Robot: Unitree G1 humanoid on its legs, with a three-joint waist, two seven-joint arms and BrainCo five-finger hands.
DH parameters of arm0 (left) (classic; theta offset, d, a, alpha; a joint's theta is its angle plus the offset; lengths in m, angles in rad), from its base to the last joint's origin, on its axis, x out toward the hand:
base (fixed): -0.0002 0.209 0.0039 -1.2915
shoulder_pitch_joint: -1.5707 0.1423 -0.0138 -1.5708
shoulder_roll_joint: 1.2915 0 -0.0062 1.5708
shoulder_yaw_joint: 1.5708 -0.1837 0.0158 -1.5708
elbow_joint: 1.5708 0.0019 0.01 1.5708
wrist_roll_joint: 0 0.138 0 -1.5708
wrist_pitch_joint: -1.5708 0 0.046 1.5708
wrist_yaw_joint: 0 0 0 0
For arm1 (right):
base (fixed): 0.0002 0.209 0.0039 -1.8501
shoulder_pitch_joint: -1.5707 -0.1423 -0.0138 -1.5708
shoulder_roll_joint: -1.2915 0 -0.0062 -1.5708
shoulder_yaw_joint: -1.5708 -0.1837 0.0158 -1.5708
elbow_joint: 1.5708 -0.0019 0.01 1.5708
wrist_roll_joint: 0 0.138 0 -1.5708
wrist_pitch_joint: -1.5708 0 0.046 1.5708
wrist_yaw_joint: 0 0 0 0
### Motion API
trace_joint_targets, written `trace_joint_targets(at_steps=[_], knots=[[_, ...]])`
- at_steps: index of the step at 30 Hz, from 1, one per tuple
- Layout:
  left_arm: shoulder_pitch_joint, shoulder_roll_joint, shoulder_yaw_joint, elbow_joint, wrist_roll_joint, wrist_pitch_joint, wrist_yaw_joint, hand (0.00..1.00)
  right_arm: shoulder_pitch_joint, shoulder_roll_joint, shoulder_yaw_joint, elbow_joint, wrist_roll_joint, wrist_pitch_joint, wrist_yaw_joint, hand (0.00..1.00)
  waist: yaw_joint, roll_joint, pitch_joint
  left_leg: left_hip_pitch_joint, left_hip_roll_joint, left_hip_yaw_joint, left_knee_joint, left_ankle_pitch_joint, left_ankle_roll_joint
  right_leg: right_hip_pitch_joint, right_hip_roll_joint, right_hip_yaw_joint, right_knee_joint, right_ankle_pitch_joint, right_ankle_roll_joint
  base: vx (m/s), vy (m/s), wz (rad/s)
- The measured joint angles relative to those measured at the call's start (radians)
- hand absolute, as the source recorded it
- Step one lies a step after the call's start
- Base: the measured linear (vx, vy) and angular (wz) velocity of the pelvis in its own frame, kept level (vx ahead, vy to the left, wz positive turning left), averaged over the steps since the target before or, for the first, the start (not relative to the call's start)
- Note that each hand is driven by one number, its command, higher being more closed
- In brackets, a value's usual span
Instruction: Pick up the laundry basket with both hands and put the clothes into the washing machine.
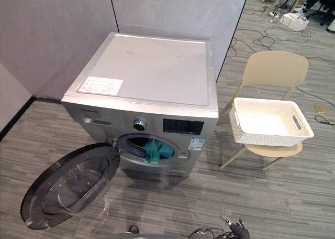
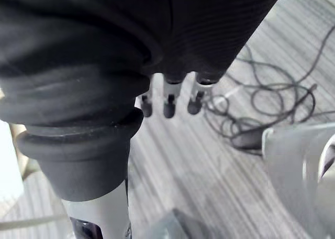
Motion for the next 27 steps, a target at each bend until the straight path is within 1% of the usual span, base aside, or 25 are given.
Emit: trace_joint_targets(at_steps=[1,2,3,4,5,6,7,8,10,11,12,13,14,16,17,18,21,22,23,25,27], knots=[[-0.038,0.028,-0.023,0.027,-0.016,-0.001,-0.005,0.0,-0.016,0.005,0.016,-0.026,0.006,0.0,0.003,0.0,0.007,-0.007,0.023,-0.012,-0.006,0.0,0.0,0.003,-0.002,-0.015,-0.005,0.003,0.001,0.008,0.005,-0.13,0.082,-0.05],[-0.073,0.053,-0.022,0.067,-0.023,0.0,-0.026,0.0,-0.026,0.01,0.02,-0.043,0.015,0.0,0.004,0.0,0.016,-0.01,0.04,-0.015,-0.016,0.0,-0.005,0.007,-0.003,-0.017,-0.005,0.004,-0.01,0.023,0.003,-0.13,0.073,-0.05],[-0.086,0.064,-0.021,0.085,-0.023,0.0,-0.042,0.0,-0.026,0.011,0.023,-0.051,0.026,0.0,0.005,0.0,0.018,-0.011,0.04,-0.02,-0.017,0.0,-0.009,0.009,-0.003,-0.021,-0.005,0.005,-0.016,0.027,0.004,-0.08,0.063,-0.01],[-0.102,0.085,-0.021,0.122,-0.023,0.002,-0.078,0.0,-0.032,0.012,0.025,-0.056,0.036,0.0,0.006,0.0,0.018,-0.02,0.043,-0.027,-0.017,-0.002,-0.013,0.013,-0.007,-0.025,-0.006,0.003,-0.024,0.034,0.008,-0.04,0.02,0.08],[-0.105,0.096,-0.018,0.148,-0.023,0.007,-0.127,0.0,-0.034,0.013,0.025,-0.057,0.041,0.001,0.009,0.0,0.018,-0.02,0.047,-0.037,-0.019,-0.005,-0.02,0.015,-0.012,-0.03,-0.007,0.001,-0.035,0.038,0.013,0.0,0.017,0.12],[-0.102,0.098,-0.001,0.163,-0.022,0.014,-0.19,0.0,-0.034,0.017,0.025,-0.059,0.048,0.002,0.01,0.0,0.02,-0.027,0.044,-0.048,-0.02,-0.006,-0.031,0.02,-0.015,-0.039,-0.007,0.0,-0.044,0.042,0.016,0.02,0.017,0.13],[-0.101,0.1,0.001,0.175,-0.02,0.017,-0.228,0.0,-0.034,0.019,0.025,-0.059,0.052,0.003,0.011,0.0,0.02,-0.032,0.042,-0.055,-0.02,-0.008,-0.033,0.024,-0.013,-0.044,-0.008,-0.002,-0.047,0.042,0.017,0.05,0.024,0.15],[-0.096,0.1,0.001,0.194,-0.014,0.025,-0.294,0.0,-0.034,0.022,0.025,-0.059,0.07,0.012,0.016,0.0,0.021,-0.029,0.045,-0.064,-0.021,-0.011,-0.036,0.031,-0.014,-0.047,-0.008,-0.009,-0.054,0.046,0.023,0.08,0.014,0.12],[-0.084,0.1,0.001,0.211,-0.011,0.035,-0.346,0.0,-0.034,0.025,0.025,-0.059,0.077,0.016,0.031,0.0,0.021,-0.042,0.041,-0.066,-0.022,-0.012,-0.038,0.036,-0.015,-0.047,-0.009,-0.014,-0.053,0.05,0.021,0.11,0.009,0.08],[-0.075,0.1,0.001,0.215,-0.014,0.041,-0.375,0.0,-0.035,0.029,0.025,-0.062,0.079,0.016,0.032,0.0,0.021,-0.041,0.043,-0.067,-0.026,-0.011,-0.038,0.036,-0.015,-0.047,-0.007,-0.017,-0.051,0.05,0.021,0.12,0.012,0.06],[-0.074,0.1,0.0,0.216,-0.028,0.042,-0.391,0.0,-0.038,0.032,0.025,-0.062,0.079,0.016,0.032,0.0,0.021,-0.049,0.04,-0.072,-0.026,-0.012,-0.037,0.039,-0.018,-0.048,-0.007,-0.021,-0.051,0.049,0.02,0.12,0.009,0.05],[-0.074,0.1,0.0,0.216,-0.055,0.044,-0.395,0.0,-0.04,0.034,0.024,-0.063,0.079,0.016,0.032,0.0,0.021,-0.045,0.043,-0.075,-0.026,-0.011,-0.037,0.041,-0.021,-0.051,-0.007,-0.021,-0.051,0.049,0.019,0.12,-0.005,0.02],[-0.076,0.099,0.0,0.216,-0.096,0.048,-0.394,0.0,-0.04,0.037,0.024,-0.076,0.079,0.016,0.033,0.0,0.02,-0.057,0.038,-0.081,-0.027,-0.008,-0.037,0.042,-0.02,-0.059,-0.003,-0.02,-0.05,0.047,0.016,0.12,-0.026,-0.02],[-0.091,0.092,-0.015,0.216,-0.144,0.047,-0.384,0.0,-0.04,0.037,0.018,-0.09,0.078,0.016,0.039,0.0,0.02,-0.058,0.046,-0.088,-0.029,-0.003,-0.037,0.05,-0.028,-0.065,-0.006,-0.021,-0.047,0.044,0.011,0.11,-0.029,0.01],[-0.112,0.084,-0.041,0.214,-0.152,0.046,-0.37,0.0,-0.04,0.037,0.005,-0.092,0.077,0.016,0.049,0.0,0.02,-0.068,0.057,-0.089,-0.029,0.003,-0.038,0.067,-0.039,-0.069,-0.015,-0.02,-0.037,0.041,0.005,0.05,-0.032,0.06],[-0.12,0.078,-0.052,0.21,-0.152,0.045,-0.366,0.0,-0.04,0.036,0.0,-0.093,0.077,0.016,0.051,0.0,0.019,-0.073,0.062,-0.089,-0.03,0.009,-0.037,0.072,-0.044,-0.069,-0.018,-0.02,-0.035,0.039,0.003,0.05,-0.055,0.01],[-0.147,0.023,-0.096,0.205,-0.151,0.032,-0.324,0.0,-0.041,0.023,-0.01,-0.122,0.075,0.016,0.049,0.0,0.016,-0.09,0.086,-0.091,-0.014,0.017,-0.035,0.074,-0.046,-0.078,-0.002,-0.012,-0.035,0.033,-0.007,0.03,-0.063,-0.14],[-0.154,-0.016,-0.098,0.203,-0.152,0.028,-0.307,0.0,-0.046,0.01,-0.012,-0.144,0.073,0.016,0.049,0.0,0.009,-0.097,0.103,-0.093,-0.006,0.019,-0.033,0.074,-0.046,-0.083,0.002,-0.008,-0.036,0.033,-0.008,-0.01,-0.05,-0.2],[-0.144,-0.043,-0.097,0.191,-0.144,-0.001,-0.25,0.0,-0.052,0.001,-0.014,-0.169,0.071,0.015,0.046,0.0,0.002,-0.105,0.119,-0.097,0.002,0.029,-0.032,0.074,-0.046,-0.092,0.011,0.001,-0.036,0.033,-0.008,-0.02,-0.045,-0.21],[-0.139,-0.051,-0.094,0.193,-0.147,-0.008,-0.234,0.0,-0.054,-0.015,-0.024,-0.2,0.065,0.015,0.038,0.0,-0.005,-0.111,0.141,-0.102,0.007,0.039,-0.029,0.074,-0.046,-0.098,0.021,0.005,-0.038,0.033,-0.008,-0.03,-0.04,-0.14],[-0.124,-0.094,-0.09,0.2,-0.146,-0.012,-0.217,0.0,-0.062,-0.027,-0.04,-0.225,0.064,0.016,0.027,0.0,-0.01,-0.112,0.15,-0.101,0.02,0.055,-0.026,0.074,-0.046,-0.104,0.032,0.018,-0.043,0.036,-0.013,-0.03,-0.057,-0.19]])
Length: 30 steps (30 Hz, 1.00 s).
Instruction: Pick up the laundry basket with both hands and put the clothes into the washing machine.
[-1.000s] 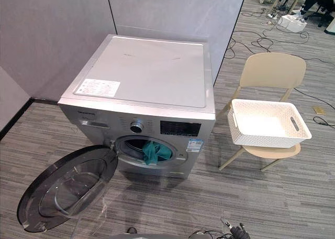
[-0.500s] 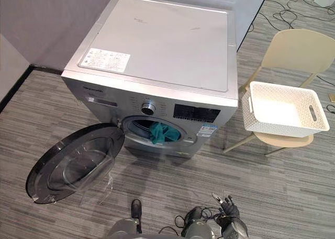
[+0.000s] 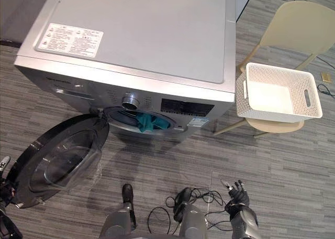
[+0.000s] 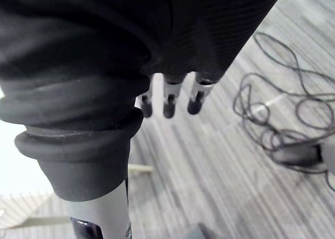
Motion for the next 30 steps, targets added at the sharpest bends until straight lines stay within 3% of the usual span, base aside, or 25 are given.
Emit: trace_joint_targets(at_steps=[4,10,13,14,15,17,20,24,27,29,30], knots=[[0.051,-0.117,0.0,0.021,-0.003,0.011,0.001,0.0,-0.011,-0.002,0.012,-0.114,0.0,0.0,0.0,0.0,0.003,0.0,0.002,0.002,0.016,0.034,0.0,0.0,0.0,-0.008,0.025,0.027,-0.038,0.024,-0.032,-0.03,-0.026,-0.26],[0.115,-0.335,-0.029,0.029,-0.035,0.051,-0.021,0.0,-0.044,-0.003,0.03,-0.135,-0.001,0.0,0.0,0.0,0.0,-0.006,0.007,0.018,0.033,0.063,0.0,0.0,0.0,-0.001,0.057,0.058,-0.08,0.052,-0.035,-0.04,-0.016,-0.22],[0.144,-0.46,-0.201,-0.038,-0.039,0.049,0.012,0.0,-0.045,-0.001,0.03,-0.11,-0.033,0.001,-0.002,0.0,-0.006,-0.002,0.008,0.024,0.035,0.063,-0.003,0.001,-0.001,0.004,0.066,0.066,-0.095,0.062,-0.021,-0.06,0.012,-0.08],[0.157,-0.487,-0.316,-0.082,-0.048,0.046,0.024,0.0,-0.048,0.005,0.03,-0.098,-0.041,0.001,-0.006,0.0,-0.009,0.004,0.012,0.025,0.034,0.06,-0.006,0.003,-0.004,0.009,0.069,0.064,-0.105,0.067,-0.019,-0.08,0.019,0.01],[0.168,-0.488,-0.354,-0.1,-0.061,0.042,0.033,0.0,-0.048,0.011,0.031,-0.097,-0.042,0.001,-0.007,0.0,-0.009,0.008,0.012,0.025,0.035,0.062,-0.006,0.004,-0.005,0.01,0.069,0.065,-0.11,0.07,-0.019,-0.09,0.017,-0.01],[0.193,-0.461,-0.554,-0.137,-0.097,0.046,0.06,0.0,-0.048,0.017,0.041,-0.085,-0.044,0.001,-0.017,0.0,-0.011,0.039,0.009,0.025,0.032,0.062,-0.014,0.004,-0.005,0.015,0.07,0.068,-0.14,0.093,-0.01,-0.09,0.027,-0.03],[0.19,-0.419,-0.731,-0.137,-0.204,0.05,0.11,0.0,-0.048,0.045,0.095,-0.078,-0.068,0.002,-0.019,0.0,-0.021,0.056,0.007,0.025,0.024,0.078,-0.024,0.003,-0.006,0.033,0.072,0.077,-0.203,0.144,0.005,-0.09,0.046,-0.02],[0.169,-0.383,-0.855,-0.131,-0.318,0.058,0.181,0.0,-0.049,0.05,0.214,-0.085,-0.069,0.001,-0.017,0.0,-0.023,0.052,0.005,0.024,0.014,0.164,-0.039,0.001,-0.003,-0.005,0.082,0.16,-0.233,0.197,0.023,-0.13,0.061,-0.35],[0.147,-0.38,-0.862,-0.087,-0.362,0.067,0.234,0.0,-0.045,0.048,0.274,-0.12,-0.067,0.001,-0.015,0.0,-0.04,0.047,0.007,0.024,0.013,0.221,-0.027,-0.017,0.018,-0.026,0.096,0.235,-0.289,0.24,0.058,-0.12,0.024,-0.65],[0.135,-0.38,-0.862,-0.058,-0.396,0.066,0.27,0.0,-0.038,0.036,0.305,-0.154,-0.064,-0.001,-0.005,0.0,-0.059,0.048,0.007,0.022,0.015,0.248,-0.033,-0.017,0.019,-0.037,0.113,0.306,-0.325,0.204,0.124,-0.11,-0.035,-0.48],[0.122,-0.381,-0.89,-0.054,-0.401,0.063,0.276,0.0,-0.06,0.019,0.329,-0.155,-0.051,-0.001,0.004,0.0,-0.076,0.075,0.005,0.009,0.06,0.282,-0.061,0.0,0.023,-0.055,0.153,0.321,-0.294,0.17,0.109,-0.17,-0.083,-0.31]])
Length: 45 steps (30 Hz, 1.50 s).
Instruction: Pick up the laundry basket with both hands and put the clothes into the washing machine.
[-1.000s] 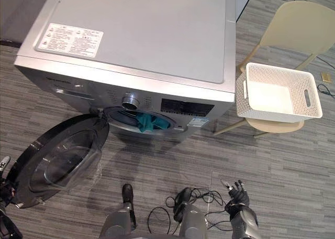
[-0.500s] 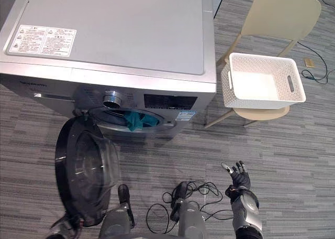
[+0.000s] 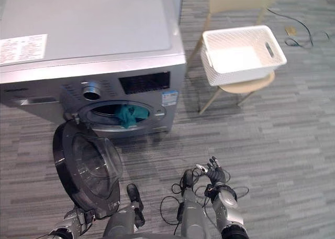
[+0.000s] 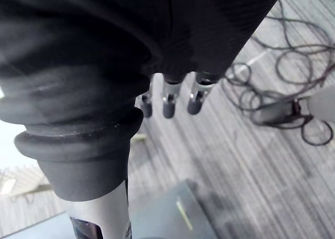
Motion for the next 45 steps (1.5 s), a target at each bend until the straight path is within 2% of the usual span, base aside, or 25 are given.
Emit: trace_joint_targets(at_steps=[1,2,3,4,5,6,8,10,12,17,20,21,23,24,27,29,30,31,32,33,35,37,41,43,45], knots=[[-0.036,0.0,-0.048,0.0,0.0,-0.015,0.002,0.0,-0.009,-0.003,0.01,0.01,0.019,0.0,0.001,0.0,-0.002,0.004,0.002,-0.016,0.027,0.002,0.001,0.015,-0.012,-0.056,0.029,0.017,0.123,-0.037,-0.074,-0.17,-0.117,0.1],[-0.113,-0.01,-0.13,-0.014,0.002,-0.018,0.002,0.0,0.004,-0.002,0.021,0.017,0.023,-0.001,0.002,0.0,-0.009,-0.018,0.001,-0.03,0.036,-0.019,0.008,0.03,-0.027,-0.082,0.038,0.018,0.252,-0.085,-0.104,-0.14,-0.153,0.61],[-0.185,-0.054,-0.207,-0.065,0.017,-0.018,-0.018,0.0,0.022,0.0,0.039,0.017,0.022,-0.002,0.006,0.0,-0.009,-0.034,0.0,-0.045,0.047,-0.046,0.011,0.042,-0.04,-0.073,0.037,-0.013,0.25,-0.118,-0.114,-0.1,-0.139,0.81],[-0.224,-0.085,-0.251,-0.094,0.037,-0.022,-0.04,0.0,0.025,0.004,0.048,0.015,0.022,-0.002,0.01,0.0,-0.009,-0.041,-0.006,-0.058,0.053,-0.048,0.011,0.047,-0.044,-0.074,0.037,-0.038,0.234,-0.127,-0.105,-0.1,-0.147,0.59],[-0.315,-0.162,-0.318,-0.138,0.106,-0.056,-0.091,0.0,0.017,0.004,0.08,0.012,0.018,-0.002,0.022,0.0,-0.01,-0.056,-0.017,-0.092,0.089,-0.046,0.01,0.05,-0.036,-0.071,0.04,-0.111,0.196,-0.141,-0.084,-0.07,-0.102,0.11],[-0.427,-0.25,-0.355,-0.147,0.172,-0.079,-0.132,0.0,-0.007,0.012,0.121,0.001,0.01,-0.002,0.033,0.0,-0.006,-0.079,-0.022,-0.132,0.111,-0.034,0.014,0.064,-0.034,-0.102,0.032,-0.174,0.232,-0.113,-0.138,-0.04,-0.069,0.05],[-0.539,-0.354,-0.376,-0.162,0.238,-0.097,-0.164,0.0,-0.032,0.036,0.182,0.002,-0.01,-0.002,0.041,0.0,-0.029,-0.13,-0.025,-0.137,0.116,-0.025,0.023,0.115,-0.018,-0.109,0.014,-0.21,0.243,-0.1,-0.115,0.0,-0.018,-0.23],[-0.581,-0.397,-0.408,-0.19,0.254,-0.115,-0.179,0.0,-0.032,0.028,0.247,-0.006,-0.072,0.002,0.044,0.0,-0.042,-0.134,-0.024,-0.103,0.108,-0.028,0.036,0.128,-0.007,-0.102,0.002,-0.203,0.282,-0.106,-0.118,0.08,-0.01,-0.33],[-0.586,-0.405,-0.393,-0.191,0.264,-0.124,-0.172,0.0,-0.019,0.026,0.281,-0.006,-0.116,0.005,0.045,0.0,-0.035,-0.127,-0.025,-0.068,0.09,-0.036,0.062,0.124,-0.005,-0.069,-0.017,-0.192,0.299,-0.121,-0.12,0.1,-0.002,0.0],[-0.568,-0.389,-0.338,-0.157,0.269,-0.12,-0.133,0.0,-0.058,0.04,0.253,0.053,-0.111,0.013,0.04,0.0,-0.013,-0.064,-0.05,-0.005,0.038,-0.057,0.04,0.079,0.016,-0.016,-0.07,-0.203,0.358,-0.185,-0.096,0.08,0.069,0.31],[-0.477,-0.368,-0.331,-0.204,0.266,-0.123,-0.123,0.0,-0.069,0.048,0.2,0.106,-0.103,0.005,0.038,0.0,-0.008,-0.008,-0.083,0.054,0.008,-0.061,0.005,0.079,0.017,0.056,-0.079,-0.202,0.309,-0.168,-0.085,0.13,0.097,0.1],[-0.397,-0.331,-0.384,-0.275,0.258,-0.124,-0.129,0.0,-0.068,0.044,0.175,0.147,-0.104,0.004,0.038,0.0,-0.006,0.019,-0.098,0.085,-0.008,-0.064,-0.006,0.079,0.016,0.096,-0.085,-0.201,0.277,-0.156,-0.08,0.13,0.062,0.03],[-0.313,-0.277,-0.476,-0.383,0.259,-0.122,-0.151,0.0,-0.064,0.037,0.155,0.19,-0.106,0.004,0.039,0.0,-0.005,0.042,-0.112,0.107,-0.02,-0.082,-0.013,0.079,0.016,0.138,-0.087,-0.206,0.232,-0.136,-0.082,0.15,0.059,0.07],[-0.287,-0.261,-0.502,-0.426,0.263,-0.122,-0.16,0.0,-0.059,0.037,0.148,0.202,-0.108,0.004,0.04,0.0,-0.005,0.046,-0.114,0.111,-0.022,-0.092,-0.013,0.079,0.016,0.151,-0.087,-0.21,0.218,-0.129,-0.085,0.14,0.041,0.18],[-0.102,-0.163,-0.552,-0.844,0.351,-0.121,-0.244,0.0,-0.012,0.029,0.124,0.252,-0.158,0.003,0.047,0.0,0.0,0.056,-0.122,0.127,-0.028,-0.115,-0.012,0.069,0.008,0.2,-0.088,-0.226,0.168,-0.112,-0.081,0.09,0.028,0.12],[0.089,-0.098,-0.474,-1.252,0.471,-0.159,-0.29,0.0,0.033,0.021,0.106,0.287,-0.188,-0.004,0.066,0.0,0.003,0.071,-0.14,0.133,-0.028,-0.118,-0.012,0.049,0.007,0.209,-0.086,-0.227,0.153,-0.109,-0.077,0.07,0.031,-0.03],[0.128,-0.097,-0.426,-1.343,0.515,-0.179,-0.291,0.0,0.044,0.022,0.101,0.304,-0.192,-0.008,0.071,0.0,0.005,0.076,-0.145,0.135,-0.029,-0.119,-0.012,0.046,0.005,0.213,-0.086,-0.226,0.149,-0.108,-0.074,0.06,0.03,0.0],[0.178,-0.099,-0.309,-1.479,0.577,-0.216,-0.277,0.0,0.07,0.017,0.092,0.344,-0.204,-0.022,0.082,0.0,0.013,0.086,-0.154,0.141,-0.03,-0.128,-0.012,0.042,0.0,0.227,-0.086,-0.229,0.136,-0.104,-0.069,0.05,0.021,0.02],[0.204,-0.116,-0.155,-1.581,0.625,-0.254,-0.233,0.0,0.087,0.01,0.079,0.365,-0.217,-0.036,0.089,0.0,0.024,0.097,-0.164,0.147,-0.03,-0.14,-0.011,0.037,-0.001,0.237,-0.084,-0.232,0.127,-0.104,-0.068,0.04,0.018,0.07],[0.207,-0.127,-0.071,-1.619,0.649,-0.269,-0.201,0.0,0.088,0.002,0.076,0.377,-0.221,-0.041,0.088,0.0,0.026,0.103,-0.168,0.147,-0.031,-0.146,-0.011,0.035,0.0,0.243,-0.084,-0.239,0.121,-0.102,-0.065,0.03,0.019,0.23],[0.205,-0.173,0.196,-1.693,0.738,-0.302,-0.072,0.0,0.107,-0.023,0.061,0.423,-0.227,-0.053,0.089,0.0,0.034,0.127,-0.191,0.147,-0.032,-0.186,-0.01,0.024,0.007,0.276,-0.082,-0.274,0.105,-0.102,-0.063,0.02,0.024,0.41],[0.232,-0.198,0.338,-1.721,0.803,-0.312,0.006,0.0,0.122,-0.036,0.056,0.456,-0.245,-0.052,0.09,0.0,0.063,0.132,-0.206,0.147,-0.032,-0.196,-0.01,0.023,0.006,0.284,-0.082,-0.282,0.102,-0.102,-0.063,0.03,0.02,0.2],[0.357,-0.316,0.526,-1.696,0.868,-0.295,0.082,0.0,0.134,-0.031,0.009,0.458,-0.253,-0.043,0.112,0.0,0.08,0.136,-0.221,0.142,-0.033,-0.217,-0.011,0.021,0.003,0.301,-0.077,-0.296,0.079,-0.099,-0.062,0.02,0.008,0.12],[0.431,-0.351,0.573,-1.616,0.858,-0.252,0.068,0.0,0.136,-0.014,-0.04,0.434,-0.251,-0.03,0.116,0.0,0.08,0.139,-0.226,0.148,-0.032,-0.218,-0.012,0.024,0.007,0.311,-0.076,-0.3,0.075,-0.099,-0.062,0.04,0.001,0.05],[0.511,-0.362,0.585,-1.475,0.84,-0.171,0.016,0.0,0.156,0.009,-0.063,0.349,-0.242,0.006,0.125,0.0,0.081,0.138,-0.228,0.157,-0.027,-0.208,-0.012,0.024,0.007,0.313,-0.074,-0.303,0.08,-0.099,-0.062,0.03,-0.003,-0.05]])
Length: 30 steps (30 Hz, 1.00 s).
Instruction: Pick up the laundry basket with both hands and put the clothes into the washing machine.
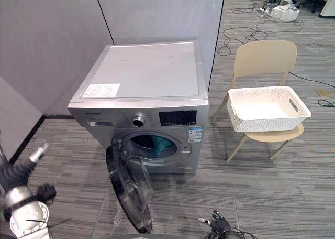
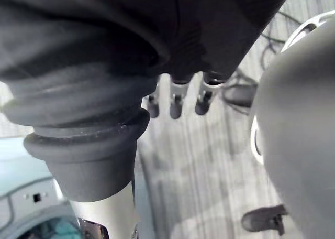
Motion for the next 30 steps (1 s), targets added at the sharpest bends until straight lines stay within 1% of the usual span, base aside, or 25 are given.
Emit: trace_joint_targets(at_steps=[1,3,4,5,6,7,8,9,10,11,12,13,14,16,17,18,19,21,22,23,24,25,27,29,30], knots=[[0.01,-0.003,-0.001,0.049,0.001,0.022,-0.027,0.0,0.004,0.009,-0.005,-0.026,-0.001,0.012,0.003,0.0,0.0,0.0,0.0,0.0,0.001,0.004,0.001,0.0,0.0,0.0,0.0,-0.002,0.003,0.0,0.0,0.02,0.0,-0.08],[0.015,-0.011,-0.013,0.338,-0.001,0.092,-0.124,0.0,0.011,0.04,-0.005,-0.128,-0.007,0.057,0.011,0.0,-0.002,-0.002,0.002,0.007,0.006,0.021,0.004,0.0,0.0,-0.006,-0.002,-0.001,0.017,-0.009,-0.004,0.0,0.006,-0.1],[0.011,-0.011,-0.025,0.42,-0.001,0.11,-0.151,0.0,0.015,0.049,-0.003,-0.153,-0.012,0.064,0.013,0.0,-0.002,-0.007,0.005,0.01,0.008,0.026,0.005,-0.002,0.0,-0.01,-0.002,-0.001,0.022,-0.013,0.0,-0.02,0.007,-0.17],[-0.008,-0.006,-0.051,0.594,-0.003,0.137,-0.194,0.0,0.017,0.062,0.005,-0.195,-0.012,0.082,0.024,0.0,0.0,-0.016,0.01,0.01,0.014,0.04,0.016,-0.018,-0.003,-0.023,-0.006,0.001,0.04,-0.028,0.005,-0.02,0.005,-0.2],[-0.021,-0.001,-0.056,0.687,-0.003,0.146,-0.214,0.0,0.017,0.067,0.014,-0.211,-0.012,0.086,0.027,0.0,0.001,-0.02,0.012,0.005,0.017,0.046,0.028,-0.028,-0.006,-0.033,-0.008,0.004,0.051,-0.031,0.005,-0.04,0.01,-0.37],[-0.053,0.013,-0.086,0.865,-0.022,0.167,-0.248,0.0,0.014,0.075,0.021,-0.24,-0.01,0.088,0.028,0.0,0.0,-0.03,0.012,-0.01,0.022,0.062,0.045,-0.042,-0.01,-0.064,-0.01,0.024,0.074,-0.036,0.003,-0.02,0.0,-0.48],[-0.101,0.018,-0.111,1.027,-0.08,0.183,-0.279,0.0,0.005,0.075,0.025,-0.267,-0.009,0.087,0.023,0.0,-0.003,-0.042,0.017,-0.03,0.034,0.083,0.054,-0.046,-0.005,-0.099,-0.007,0.04,0.086,-0.037,0.0,-0.04,-0.021,-0.51],[-0.134,0.019,-0.119,1.1,-0.095,0.188,-0.289,0.0,0.0,0.074,0.027,-0.275,-0.009,0.087,0.022,0.0,-0.003,-0.048,0.021,-0.041,0.036,0.093,0.057,-0.046,-0.005,-0.116,-0.004,0.046,0.086,-0.034,-0.004,-0.02,-0.032,-0.57],[-0.197,0.068,-0.112,1.197,-0.127,0.19,-0.297,0.0,-0.015,0.072,0.039,-0.276,-0.007,0.083,0.017,0.0,-0.003,-0.058,0.035,-0.056,0.047,0.111,0.057,-0.046,-0.005,-0.144,0.011,0.057,0.079,-0.03,-0.01,-0.03,-0.077,-0.56],[-0.275,0.104,-0.113,1.306,-0.151,0.188,-0.29,0.0,-0.023,0.072,0.042,-0.275,-0.004,0.079,0.007,0.0,-0.006,-0.078,0.056,-0.073,0.06,0.126,0.056,-0.041,-0.013,-0.164,0.022,0.061,0.078,-0.022,-0.021,-0.02,-0.056,-0.53],[-0.312,0.122,-0.112,1.343,-0.169,0.186,-0.283,0.0,-0.025,0.071,0.047,-0.275,0.002,0.078,-0.001,0.0,-0.008,-0.089,0.07,-0.08,0.065,0.131,0.056,-0.037,-0.018,-0.178,0.028,0.068,0.077,-0.016,-0.029,-0.02,-0.105,-0.42],[-0.387,0.146,-0.111,1.4,-0.206,0.181,-0.266,0.0,-0.03,0.067,0.054,-0.274,0.004,0.076,-0.013,0.0,-0.012,-0.108,0.096,-0.096,0.074,0.14,0.057,-0.029,-0.027,-0.205,0.04,0.083,0.08,-0.011,-0.036,0.0,-0.078,-0.34],[-0.454,0.167,-0.112,1.443,-0.256,0.177,-0.248,0.0,-0.036,0.059,0.065,-0.271,0.022,0.075,-0.02,0.0,-0.027,-0.124,0.113,-0.118,0.08,0.146,0.058,-0.019,-0.034,-0.234,0.046,0.09,0.083,0.001,-0.048,0.01,-0.087,-0.31],[-0.512,0.182,-0.13,1.494,-0.283,0.181,-0.243,0.0,-0.044,0.048,0.067,-0.257,0.031,0.07,-0.027,0.0,-0.039,-0.136,0.134,-0.136,0.082,0.153,0.058,-0.003,-0.028,-0.264,0.049,0.106,0.085,0.018,-0.048,0.04,-0.036,-0.28],[-0.549,0.182,-0.132,1.518,-0.304,0.183,-0.232,0.0,-0.053,0.038,0.07,-0.253,0.034,0.066,-0.038,0.0,-0.057,-0.14,0.153,-0.149,0.083,0.159,0.06,0.001,-0.028,-0.283,0.048,0.11,0.086,0.024,-0.05,0.06,-0.021,-0.25],[-0.597,0.187,-0.133,1.524,-0.33,0.187,-0.222,0.0,-0.06,0.028,0.079,-0.254,0.04,0.054,-0.045,0.0,-0.064,-0.145,0.177,-0.159,0.083,0.161,0.062,0.003,-0.028,-0.3,0.051,0.113,0.099,0.024,-0.05,0.07,-0.021,-0.14],[-0.637,0.197,-0.135,1.524,-0.355,0.187,-0.208,0.0,-0.064,0.023,0.085,-0.255,0.044,0.047,-0.048,0.0,-0.066,-0.149,0.193,-0.162,0.085,0.162,0.063,0.004,-0.03,-0.305,0.052,0.116,0.102,0.024,-0.05,0.03,-0.015,-0.1],[-0.739,0.247,-0.16,1.523,-0.391,0.183,-0.163,0.0,-0.064,0.017,0.109,-0.27,0.062,0.036,-0.053,0.0,-0.066,-0.167,0.21,-0.182,0.09,0.168,0.076,0.005,-0.029,-0.334,0.053,0.136,0.122,0.023,-0.051,0.02,-0.006,-0.1],[-0.82,0.295,-0.178,1.519,-0.396,0.172,-0.144,0.0,-0.067,0.016,0.124,-0.3,0.07,0.031,-0.061,0.0,-0.069,-0.178,0.234,-0.193,0.09,0.175,0.082,0.008,-0.025,-0.349,0.051,0.139,0.131,0.023,-0.051,-0.03,0.006,-0.07],[-0.858,0.32,-0.195,1.514,-0.396,0.165,-0.134,0.0,-0.069,0.017,0.13,-0.315,0.074,0.026,-0.063,0.0,-0.072,-0.186,0.244,-0.202,0.09,0.176,0.089,0.008,-0.025,-0.359,0.049,0.142,0.138,0.023,-0.051,-0.05,0.014,-0.03],[-0.956,0.386,-0.228,1.508,-0.396,0.157,-0.101,0.0,-0.081,0.017,0.152,-0.342,0.094,0.007,-0.068,0.0,-0.086,-0.208,0.275,-0.222,0.089,0.176,0.106,0.008,-0.025,-0.376,0.043,0.146,0.149,0.023,-0.051,-0.06,0.019,-0.01],[-0.967,0.397,-0.233,1.509,-0.395,0.158,-0.095,0.0,-0.082,0.017,0.156,-0.346,0.101,0.005,-0.069,0.0,-0.088,-0.211,0.28,-0.223,0.089,0.176,0.108,0.008,-0.025,-0.379,0.042,0.148,0.151,0.023,-0.051,-0.05,0.022,-0.05],[-1.05,0.446,-0.282,1.507,-0.389,0.151,-0.085,0.0,-0.08,0.019,0.181,-0.39,0.121,-0.006,-0.082,0.0,-0.085,-0.237,0.308,-0.237,0.091,0.177,0.12,0.007,-0.025,-0.393,0.043,0.155,0.153,0.027,-0.055,-0.04,0.023,-0.04],[-1.108,0.464,-0.315,1.505,-0.346,0.148,-0.075,0.0,-0.08,0.019,0.205,-0.423,0.148,-0.017,-0.085,0.0,-0.085,-0.255,0.321,-0.251,0.094,0.178,0.131,0.005,-0.022,-0.404,0.044,0.159,0.152,0.031,-0.058,-0.03,0.017,-0.03],[-1.127,0.469,-0.326,1.504,-0.33,0.147,-0.074,0.0,-0.079,0.018,0.212,-0.432,0.154,-0.024,-0.085,0.0,-0.085,-0.259,0.326,-0.253,0.095,0.177,0.131,0.004,-0.02,-0.405,0.045,0.159,0.15,0.033,-0.057,-0.04,0.03,-0.05]])
